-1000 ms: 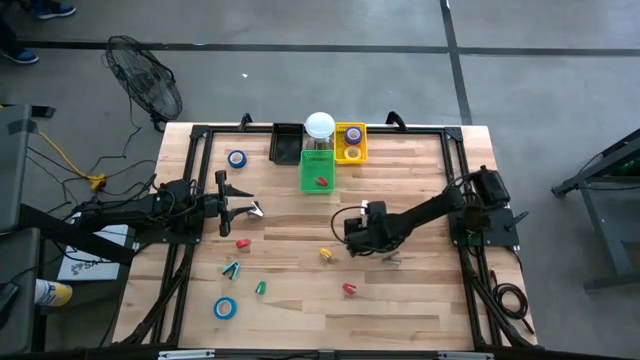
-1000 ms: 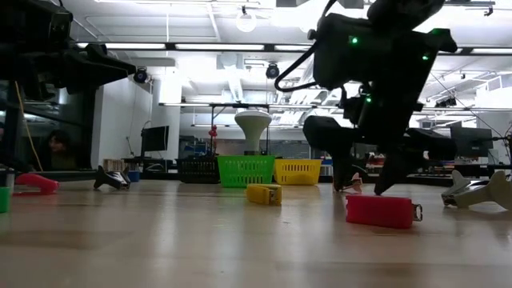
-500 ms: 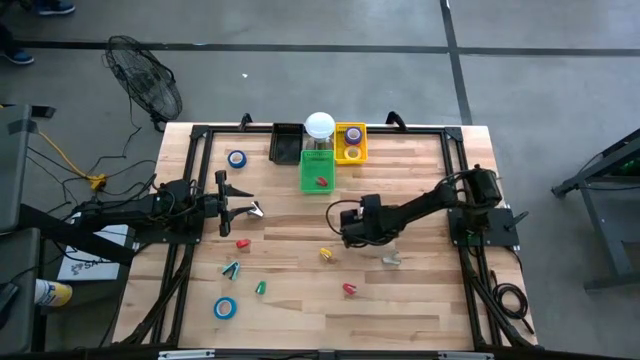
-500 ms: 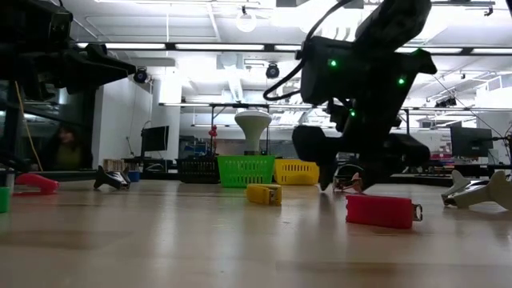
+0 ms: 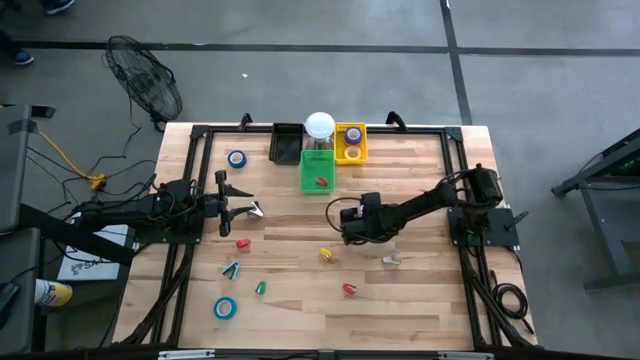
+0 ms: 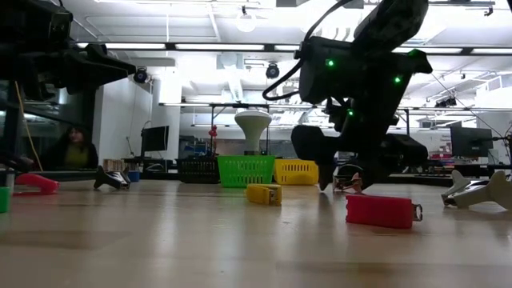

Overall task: Pick and place Stapler, Stapler remover, tape
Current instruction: Put the pink staple remover into the black bin

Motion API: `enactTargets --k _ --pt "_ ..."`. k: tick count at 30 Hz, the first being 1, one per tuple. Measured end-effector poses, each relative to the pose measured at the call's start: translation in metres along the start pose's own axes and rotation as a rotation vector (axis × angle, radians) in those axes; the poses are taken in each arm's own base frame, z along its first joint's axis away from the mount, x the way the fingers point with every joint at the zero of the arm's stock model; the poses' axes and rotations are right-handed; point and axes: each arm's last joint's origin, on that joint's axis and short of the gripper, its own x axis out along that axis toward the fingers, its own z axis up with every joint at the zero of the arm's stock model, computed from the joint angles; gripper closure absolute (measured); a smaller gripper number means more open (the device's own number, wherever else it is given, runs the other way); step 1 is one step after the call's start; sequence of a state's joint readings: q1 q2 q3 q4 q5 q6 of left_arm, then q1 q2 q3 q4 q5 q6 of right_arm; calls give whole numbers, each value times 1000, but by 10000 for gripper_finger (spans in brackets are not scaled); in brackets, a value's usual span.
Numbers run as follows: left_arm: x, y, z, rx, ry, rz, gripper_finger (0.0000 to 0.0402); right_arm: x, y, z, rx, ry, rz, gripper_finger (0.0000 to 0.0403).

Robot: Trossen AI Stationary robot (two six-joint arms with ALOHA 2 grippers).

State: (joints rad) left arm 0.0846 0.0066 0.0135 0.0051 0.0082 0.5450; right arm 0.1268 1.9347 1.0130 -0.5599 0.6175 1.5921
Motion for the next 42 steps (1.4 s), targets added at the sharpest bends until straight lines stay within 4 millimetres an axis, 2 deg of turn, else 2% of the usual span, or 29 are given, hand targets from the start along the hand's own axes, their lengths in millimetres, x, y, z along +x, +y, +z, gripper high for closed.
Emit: enactTargets --k 18,28,37,42 --pt "0 0 0 0 0 0 247 -1 -2 -3 -45 26 -15 242" --pt "0 0 0 0 0 0 247 -18 -1 -8 -149 53 46 321" --pt "0 0 0 0 0 0 247 -24 -1 -12 -321 63 71 321" --pt "0 0 0 0 0 0 247 -34 3 -10 -465 96 148 321"
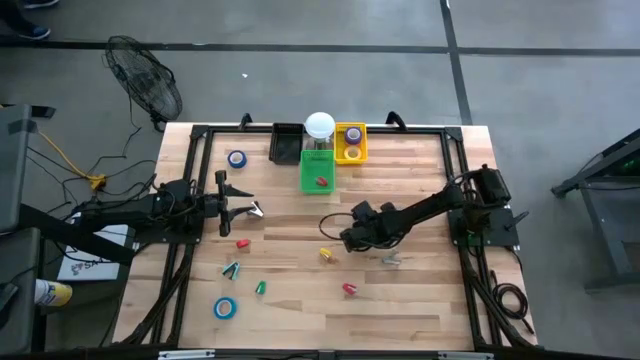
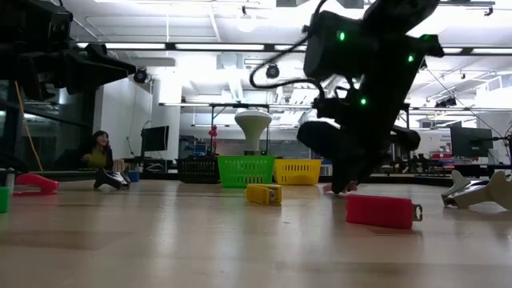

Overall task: Pick and place Stapler, Stapler remover, tape
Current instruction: Put the pink staple remover into the black bin

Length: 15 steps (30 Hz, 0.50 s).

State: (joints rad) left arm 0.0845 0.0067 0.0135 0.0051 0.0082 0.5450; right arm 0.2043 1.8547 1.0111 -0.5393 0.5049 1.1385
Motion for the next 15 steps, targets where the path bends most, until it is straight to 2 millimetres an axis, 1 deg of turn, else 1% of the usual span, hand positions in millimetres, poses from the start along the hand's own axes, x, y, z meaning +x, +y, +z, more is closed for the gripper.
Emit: enactTargets --k 2,8,12,15 --pt "0 0 0 0 0 0 247 -6 2 3 -78 -7 44 321" --pt "0 0 0 0 0 0 247 -29 7 16 -267 -109 164 321" --pt "0 0 0 0 0 1 247 -46 8 23 -335 -180 221 321" --pt "0 0 0 0 0 0 247 -55 6 28 -370 -211 246 321"
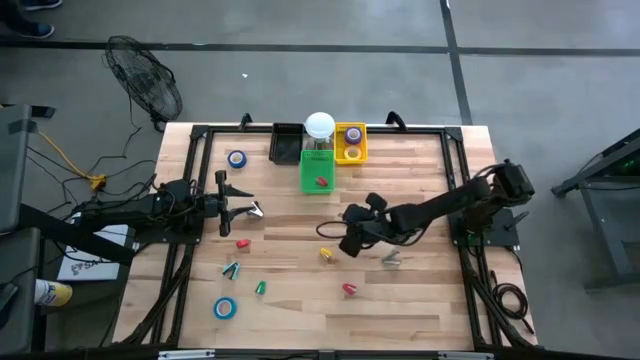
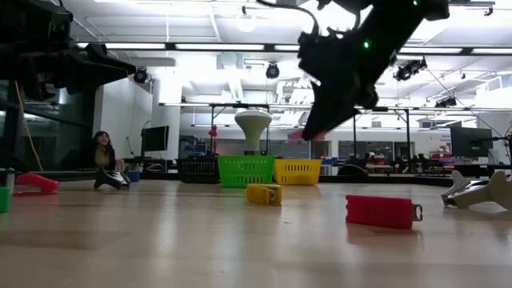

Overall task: Pick and place Stapler, Stapler remover, tape
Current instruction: Put the pink staple remover into the black bin

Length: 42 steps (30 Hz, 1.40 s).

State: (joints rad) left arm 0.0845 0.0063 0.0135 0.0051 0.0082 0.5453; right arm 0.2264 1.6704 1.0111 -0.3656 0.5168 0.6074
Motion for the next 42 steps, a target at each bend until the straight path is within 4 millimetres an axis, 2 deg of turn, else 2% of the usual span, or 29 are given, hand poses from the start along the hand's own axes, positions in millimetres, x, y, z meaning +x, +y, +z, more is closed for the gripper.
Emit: enactTargets --k 5,15,42 --pt "0 0 0 0 0 -1 247 -6 -1 5 -90 -38 7 321" --pt "0 0 0 0 0 -1 247 -7 1 11 -213 -102 -3 321" --pt "0 0 0 -27 -4 -7 247 -8 2 16 -298 -161 -33 321"
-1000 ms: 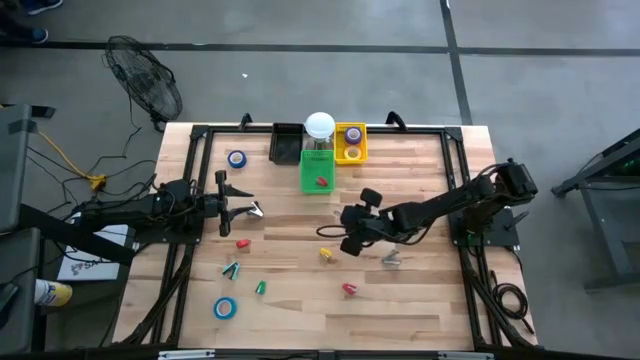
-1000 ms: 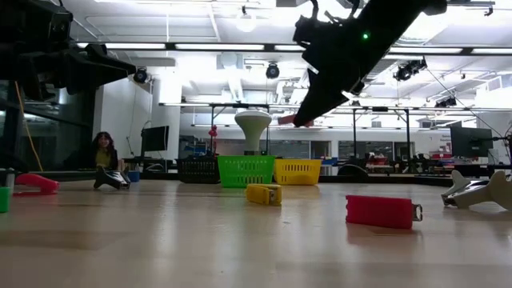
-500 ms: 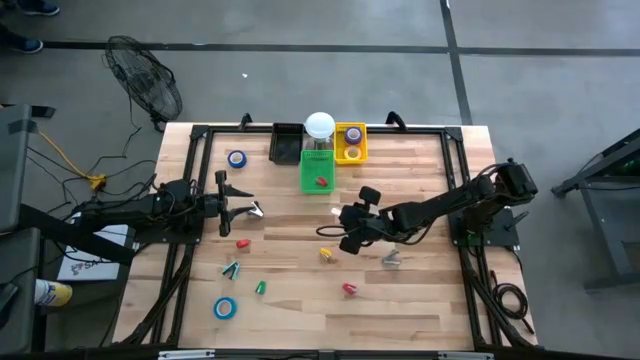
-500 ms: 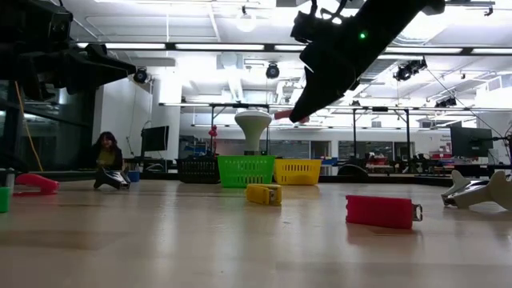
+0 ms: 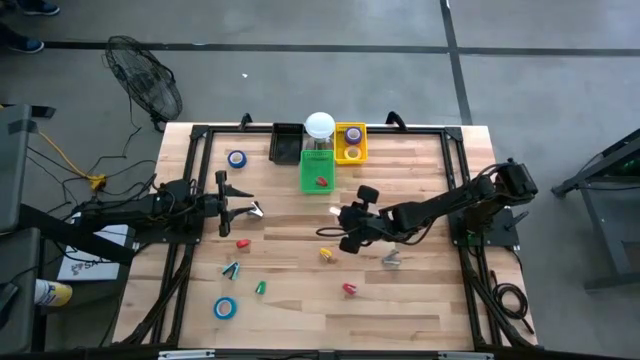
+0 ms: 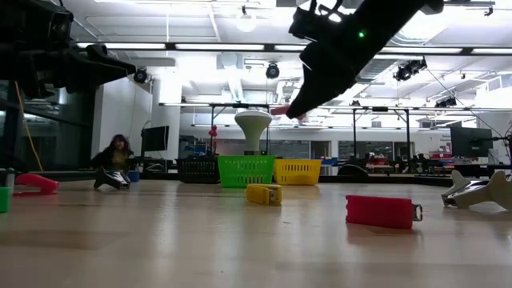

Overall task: Pick and place Stapler, Stapler remover, tape
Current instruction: Put the pink staple remover into the black bin

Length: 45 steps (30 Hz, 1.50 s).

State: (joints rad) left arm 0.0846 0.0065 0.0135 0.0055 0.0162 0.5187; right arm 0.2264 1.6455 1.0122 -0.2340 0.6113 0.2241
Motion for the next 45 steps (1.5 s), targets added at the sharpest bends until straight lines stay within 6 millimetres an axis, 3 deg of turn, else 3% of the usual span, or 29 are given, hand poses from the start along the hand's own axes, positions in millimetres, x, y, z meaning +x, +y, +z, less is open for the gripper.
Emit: enactTargets --k 20,34,45 --pt "0 1 2 -8 -23 13 247 -11 15 3 -60 -82 1 321" --pt "0 0 2 -3 -27 -8 247 -20 25 1 -12 -112 -26 321" --pt "4 6 13 7 -139 20 247 -28 36 7 18 -193 19 321"
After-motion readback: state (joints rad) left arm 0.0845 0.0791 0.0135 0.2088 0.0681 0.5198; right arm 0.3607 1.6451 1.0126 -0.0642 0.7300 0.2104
